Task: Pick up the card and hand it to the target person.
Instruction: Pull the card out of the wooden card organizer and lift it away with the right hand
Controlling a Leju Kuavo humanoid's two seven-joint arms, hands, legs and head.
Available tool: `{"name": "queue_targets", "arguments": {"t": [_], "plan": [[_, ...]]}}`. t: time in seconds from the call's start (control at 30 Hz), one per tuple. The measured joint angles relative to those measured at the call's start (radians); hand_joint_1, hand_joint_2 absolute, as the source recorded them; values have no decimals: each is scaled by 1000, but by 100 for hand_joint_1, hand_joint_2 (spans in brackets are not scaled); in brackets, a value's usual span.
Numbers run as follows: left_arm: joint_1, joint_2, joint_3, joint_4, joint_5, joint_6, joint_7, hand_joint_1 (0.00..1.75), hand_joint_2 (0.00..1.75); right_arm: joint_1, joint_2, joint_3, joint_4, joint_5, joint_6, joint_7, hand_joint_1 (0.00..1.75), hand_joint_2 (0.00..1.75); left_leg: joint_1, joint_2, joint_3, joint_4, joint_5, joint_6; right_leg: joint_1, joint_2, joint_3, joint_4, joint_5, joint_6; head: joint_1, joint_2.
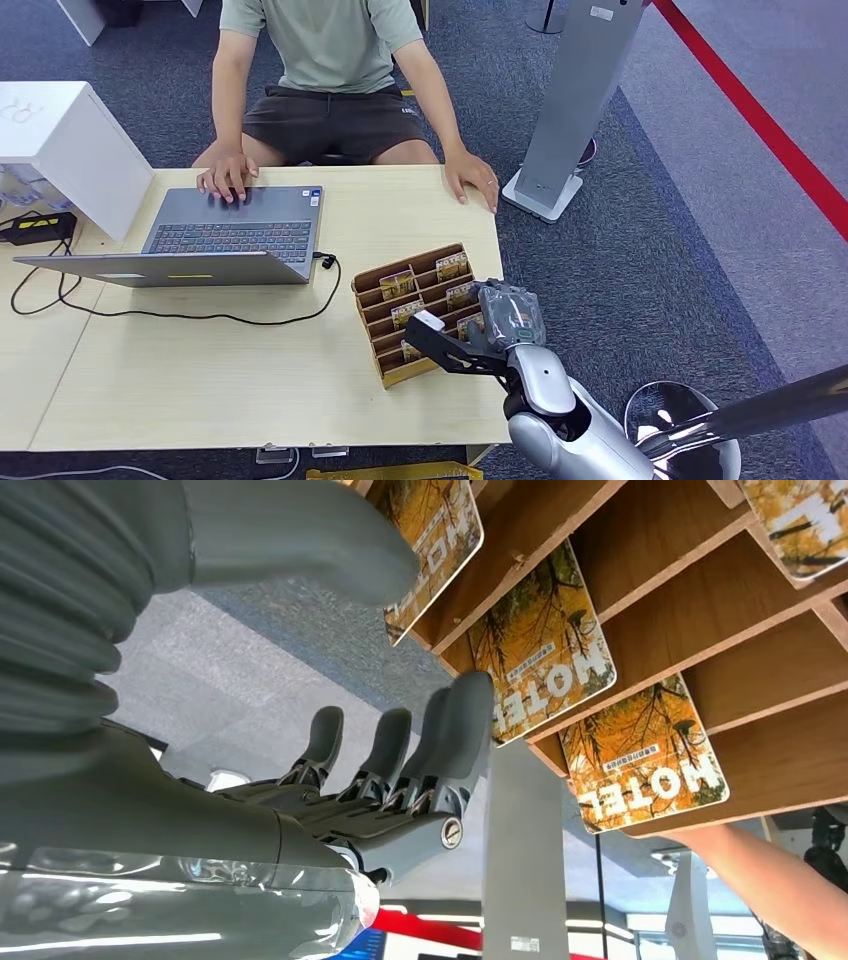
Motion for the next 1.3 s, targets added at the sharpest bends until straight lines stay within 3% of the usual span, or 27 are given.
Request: {"name": "queue_targets", "arguments": {"t": [0.27, 0.63, 0.83, 0.93, 1.1, 1.3], "plan": [[0, -2, 0, 0, 1, 0, 7, 0, 0, 8, 0, 2, 6, -5, 2, 0, 92, 175, 0, 0, 0, 0, 0, 0, 0, 0, 0, 0, 0, 0, 0, 0], [0, -2, -8, 0, 0, 0, 8, 0, 0, 13, 0, 2, 13, -5, 2, 0, 74, 175, 0, 0, 0, 0, 0, 0, 0, 0, 0, 0, 0, 0, 0, 0], [0, -3, -11, 0, 4, 3, 10, 0, 0, 14, 2, 3, 19, -13, 4, -10, 76, 175, 0, 0, 0, 0, 0, 0, 0, 0, 0, 0, 0, 0, 0, 0], [0, -4, -15, 0, 7, 6, 10, 0, 0, 14, 5, 3, 26, -18, 5, -15, 86, 175, 0, 0, 0, 0, 0, 0, 0, 0, 0, 0, 0, 0, 0, 0], [0, -5, -16, 0, 10, 9, 12, 0, 0, 10, 9, 4, 38, -23, 4, -24, 129, 175, 0, 0, 0, 0, 0, 0, 0, 0, 0, 0, 0, 0, 0, 0], [0, -5, -16, 0, 19, 17, 17, 0, 0, 0, 18, 4, 54, -33, -1, -41, 130, 175, 0, 0, 0, 0, 0, 0, 0, 0, 0, 0, 0, 0, 0, 0]]}}
